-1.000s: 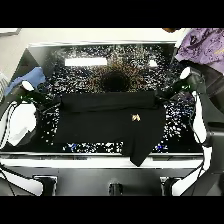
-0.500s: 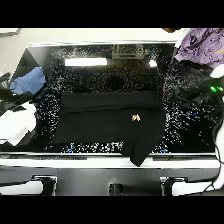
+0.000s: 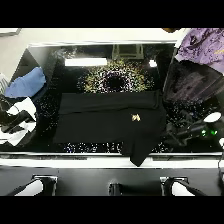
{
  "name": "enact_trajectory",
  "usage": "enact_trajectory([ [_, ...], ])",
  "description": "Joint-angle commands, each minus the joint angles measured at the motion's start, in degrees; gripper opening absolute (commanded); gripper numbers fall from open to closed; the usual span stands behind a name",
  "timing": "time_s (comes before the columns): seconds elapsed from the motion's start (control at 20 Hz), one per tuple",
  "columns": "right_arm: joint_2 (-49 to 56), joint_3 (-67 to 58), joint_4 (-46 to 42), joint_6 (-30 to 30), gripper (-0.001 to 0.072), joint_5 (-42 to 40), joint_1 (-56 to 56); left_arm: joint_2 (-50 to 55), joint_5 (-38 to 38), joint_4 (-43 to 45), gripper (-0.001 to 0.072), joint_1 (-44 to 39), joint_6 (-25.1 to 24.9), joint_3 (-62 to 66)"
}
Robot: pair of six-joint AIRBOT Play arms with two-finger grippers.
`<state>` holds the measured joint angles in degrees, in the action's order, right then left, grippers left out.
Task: Fold the clothes and pants, and hang the long-sleeved shirts on hangers.
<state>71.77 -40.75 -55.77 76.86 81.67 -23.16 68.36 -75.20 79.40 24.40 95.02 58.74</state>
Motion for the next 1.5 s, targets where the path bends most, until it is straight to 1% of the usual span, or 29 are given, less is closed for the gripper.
enact_trajectory([
  [0.0,-1.6,9.1,2.8,-1.0,0.047,-2.9,-0.1,-1.0,0.0,-0.5,0.0677,-1.0,1.7,-2.1],
  [0.25,-1.6,13.9,5.7,-1.2,0.0473,-6.7,-0.1,-0.9,0.4,-0.5,0.0677,-2.4,2.6,-2.1],
  [0.35,-1.6,14.7,9.1,-2.4,0.0472,-8.8,-0.1,-0.9,0.7,-0.5,0.0677,-2.4,2.6,-2.1],
  [0.45,-1.5,14.8,10.7,-2.5,0.0469,-10.4,-0.1,-0.9,1.2,-0.5,0.0676,-2.4,3.1,-2.1],
  [0.6,-1.4,15.0,10.5,-2.5,0.0412,-11.8,-0.1,-0.9,1.3,-0.5,0.0677,-2.4,3.3,-2.1],
  [0.8,0.3,17.1,10.8,-2.8,0.0404,-12.2,-0.1,-0.9,1.8,-0.5,0.0677,-2.3,3.6,-2.1],
  [0.95,0.6,17.9,10.7,-4.1,0.028,-12.0,-0.1,-0.9,2.2,-0.5,0.0677,-2.3,3.6,-2.1],
  [1.0,0.6,17.9,10.7,-4.3,0.0193,-12.1,-0.1,-0.9,2.4,-0.6,0.0677,-2.3,3.7,-2.5],
  [1.05,0.6,17.9,10.8,-5.1,0.0023,-12.2,-0.1,-0.9,2.4,-1.0,0.0676,-2.3,3.6,-3.5],
  [1.15,0.6,17.9,11.1,-5.4,0.0027,-12.5,-0.1,-1.0,3.8,-3.3,0.0672,-1.3,3.4,-7.9],
  [1.2,0.6,17.9,11.2,-5.6,0.0027,-12.4,-0.1,-1.0,5.3,-6.3,0.0671,-0.4,1.7,-10.8],
  [1.35,0.6,17.9,11.2,-5.7,0.0027,-12.5,-0.1,-0.8,8.0,-17.6,0.0671,2.3,-8.8,-18.4],
  [1.45,0.6,17.9,11.2,-5.7,0.0027,-12.6,-0.1,-0.7,8.9,-20.0,0.0671,2.3,-11.8,-22.0],
])
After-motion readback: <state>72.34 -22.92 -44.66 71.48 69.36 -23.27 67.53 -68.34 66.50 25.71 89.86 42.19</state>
